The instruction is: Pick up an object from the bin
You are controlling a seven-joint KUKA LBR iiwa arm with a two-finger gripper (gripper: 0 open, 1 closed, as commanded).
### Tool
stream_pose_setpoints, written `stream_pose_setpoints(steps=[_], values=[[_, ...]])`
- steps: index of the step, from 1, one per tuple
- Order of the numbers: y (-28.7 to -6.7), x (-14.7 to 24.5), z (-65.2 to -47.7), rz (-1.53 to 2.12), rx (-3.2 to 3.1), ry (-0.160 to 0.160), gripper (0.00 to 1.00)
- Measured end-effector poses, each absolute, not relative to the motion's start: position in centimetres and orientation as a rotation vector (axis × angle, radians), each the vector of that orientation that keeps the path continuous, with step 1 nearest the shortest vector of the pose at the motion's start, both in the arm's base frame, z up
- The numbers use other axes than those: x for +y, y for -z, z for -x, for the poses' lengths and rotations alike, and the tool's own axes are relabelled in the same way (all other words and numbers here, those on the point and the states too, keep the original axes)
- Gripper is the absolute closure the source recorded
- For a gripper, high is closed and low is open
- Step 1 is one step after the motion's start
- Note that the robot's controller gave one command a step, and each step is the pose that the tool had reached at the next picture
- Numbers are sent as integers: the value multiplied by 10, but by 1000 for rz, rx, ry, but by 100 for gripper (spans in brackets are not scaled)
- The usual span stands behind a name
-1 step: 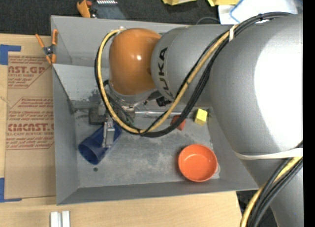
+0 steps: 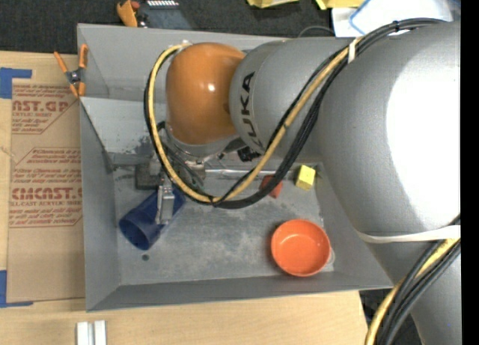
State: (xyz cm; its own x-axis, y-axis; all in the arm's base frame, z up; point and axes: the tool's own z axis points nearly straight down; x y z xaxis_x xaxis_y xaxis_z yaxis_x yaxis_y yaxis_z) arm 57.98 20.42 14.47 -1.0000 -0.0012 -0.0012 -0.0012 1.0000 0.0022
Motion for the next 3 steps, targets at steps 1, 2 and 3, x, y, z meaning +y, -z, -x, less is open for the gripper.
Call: stream_pose_setpoints(steps=[1, 2, 3], values=[[-151, 205, -582, 41, 3140, -1, 0], [-140, 223, -569, 78, 3139, -2, 0], [-119, 247, -575, 190, 3128, -4, 0]])
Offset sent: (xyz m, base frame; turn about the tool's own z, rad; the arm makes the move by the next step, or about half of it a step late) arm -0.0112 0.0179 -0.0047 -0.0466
